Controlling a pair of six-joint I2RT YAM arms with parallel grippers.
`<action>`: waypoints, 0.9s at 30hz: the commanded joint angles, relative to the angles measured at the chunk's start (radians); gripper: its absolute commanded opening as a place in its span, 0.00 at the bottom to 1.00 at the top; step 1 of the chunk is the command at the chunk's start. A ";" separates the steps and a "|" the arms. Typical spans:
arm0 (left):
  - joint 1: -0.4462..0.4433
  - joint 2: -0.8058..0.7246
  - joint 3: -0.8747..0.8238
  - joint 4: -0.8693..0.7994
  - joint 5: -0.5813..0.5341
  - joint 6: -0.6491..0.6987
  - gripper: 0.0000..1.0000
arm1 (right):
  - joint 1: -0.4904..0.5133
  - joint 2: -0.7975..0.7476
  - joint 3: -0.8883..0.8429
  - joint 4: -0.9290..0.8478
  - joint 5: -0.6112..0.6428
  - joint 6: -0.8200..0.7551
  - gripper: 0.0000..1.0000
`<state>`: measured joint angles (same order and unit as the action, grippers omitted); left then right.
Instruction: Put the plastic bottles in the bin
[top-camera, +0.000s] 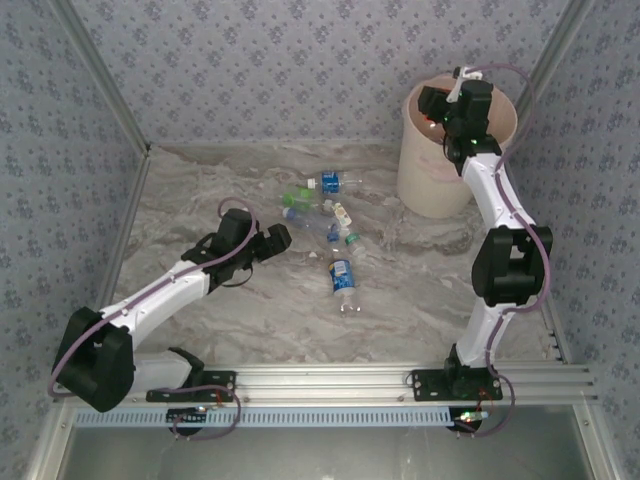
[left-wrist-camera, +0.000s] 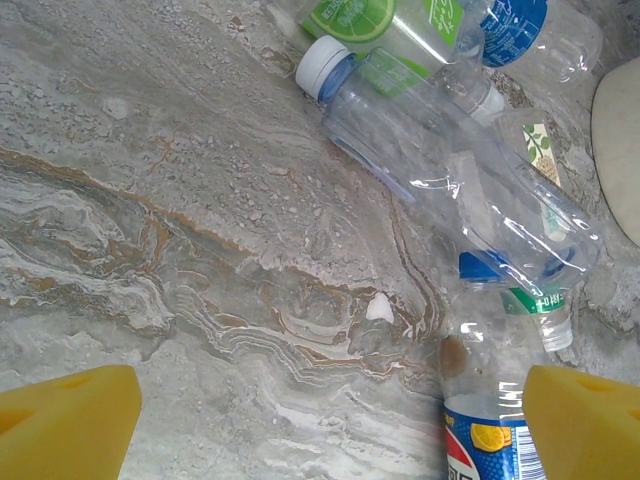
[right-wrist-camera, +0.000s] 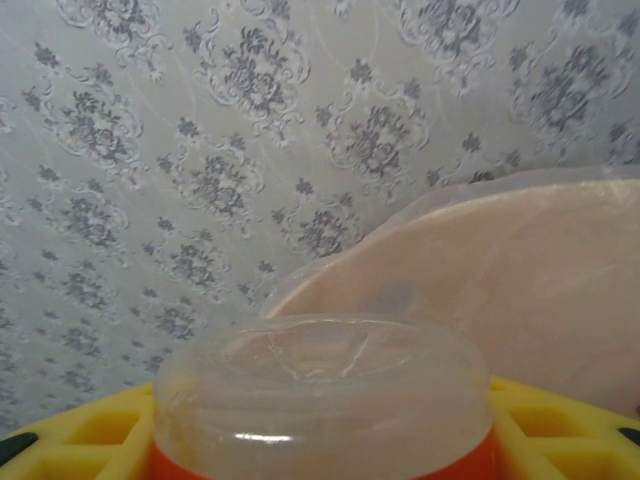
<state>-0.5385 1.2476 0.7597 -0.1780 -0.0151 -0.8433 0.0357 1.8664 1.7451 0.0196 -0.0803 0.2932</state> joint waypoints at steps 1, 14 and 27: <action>-0.005 0.001 0.022 -0.015 -0.005 -0.001 0.98 | 0.022 -0.060 -0.029 -0.067 -0.060 0.078 0.57; -0.007 0.055 0.041 0.002 0.027 -0.005 0.98 | 0.038 -0.161 -0.106 -0.135 -0.149 0.028 0.95; -0.010 0.184 0.163 -0.052 0.066 -0.069 0.98 | 0.065 -0.432 -0.301 -0.028 -0.229 0.024 1.00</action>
<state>-0.5434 1.4040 0.8726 -0.1925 0.0296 -0.8768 0.0803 1.5154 1.4944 -0.0624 -0.2726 0.3241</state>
